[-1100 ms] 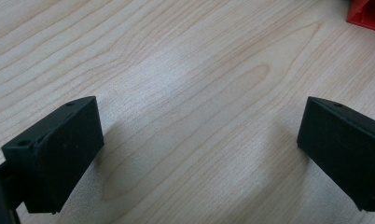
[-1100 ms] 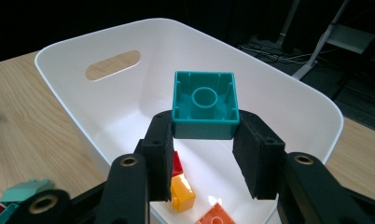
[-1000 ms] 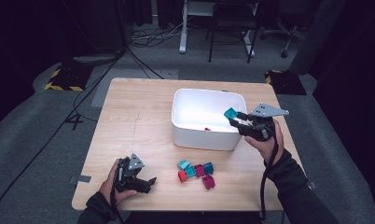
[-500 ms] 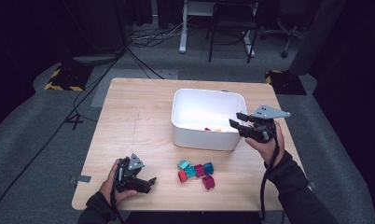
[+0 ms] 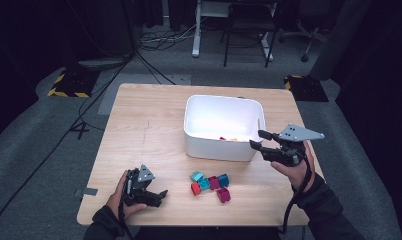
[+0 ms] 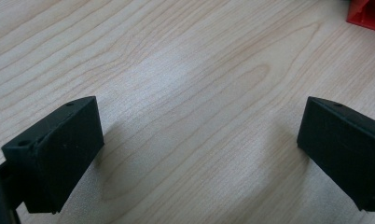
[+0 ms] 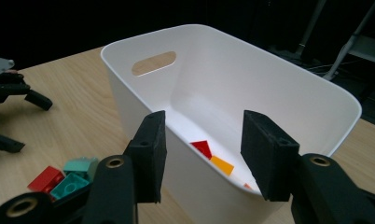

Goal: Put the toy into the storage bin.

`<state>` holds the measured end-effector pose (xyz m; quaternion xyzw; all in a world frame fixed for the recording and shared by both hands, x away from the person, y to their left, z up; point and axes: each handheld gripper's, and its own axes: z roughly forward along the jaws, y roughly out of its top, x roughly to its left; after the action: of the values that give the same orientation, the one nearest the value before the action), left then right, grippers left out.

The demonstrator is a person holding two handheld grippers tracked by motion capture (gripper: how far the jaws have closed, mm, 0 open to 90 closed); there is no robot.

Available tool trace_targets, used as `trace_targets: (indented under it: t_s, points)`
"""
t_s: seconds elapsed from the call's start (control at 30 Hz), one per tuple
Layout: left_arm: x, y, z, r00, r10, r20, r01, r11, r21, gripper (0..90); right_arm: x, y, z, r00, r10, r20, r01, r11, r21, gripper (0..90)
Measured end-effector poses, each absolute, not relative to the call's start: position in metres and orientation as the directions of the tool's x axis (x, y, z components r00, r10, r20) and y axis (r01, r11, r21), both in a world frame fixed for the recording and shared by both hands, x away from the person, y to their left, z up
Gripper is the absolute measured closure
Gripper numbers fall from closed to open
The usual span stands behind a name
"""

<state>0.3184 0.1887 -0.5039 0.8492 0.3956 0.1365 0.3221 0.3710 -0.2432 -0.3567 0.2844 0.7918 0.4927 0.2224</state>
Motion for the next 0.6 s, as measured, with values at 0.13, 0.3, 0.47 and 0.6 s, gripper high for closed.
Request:
trace_targets:
  t_s: [0.13, 0.3, 0.47, 0.6]
  points:
    - [0.318, 0.189, -0.504, 0.65, 0.76, -0.028, 0.586, -0.477, 0.655, 0.5, 0.362, -0.245, -0.366, -0.754, 0.656, -0.045, 0.252, 0.352, 0.901, 46.1]
    - [0.318, 0.188, -0.504, 0.649, 0.76, -0.026, 0.586, -0.477, 0.655, 0.5, 0.351, -0.245, -0.386, -0.776, 0.63, -0.029, 0.262, 0.363, 0.894, 43.8]
    - [0.318, 0.188, -0.504, 0.649, 0.76, -0.028, 0.586, -0.477, 0.655, 0.5, 0.341, -0.241, -0.409, -0.806, 0.592, -0.008, 0.271, 0.382, 0.883, 40.0]
    - [0.318, 0.188, -0.504, 0.649, 0.76, -0.027, 0.586, -0.477, 0.655, 0.5, 0.336, -0.233, -0.43, -0.832, 0.555, -0.013, 0.275, 0.433, 0.859, 38.2]
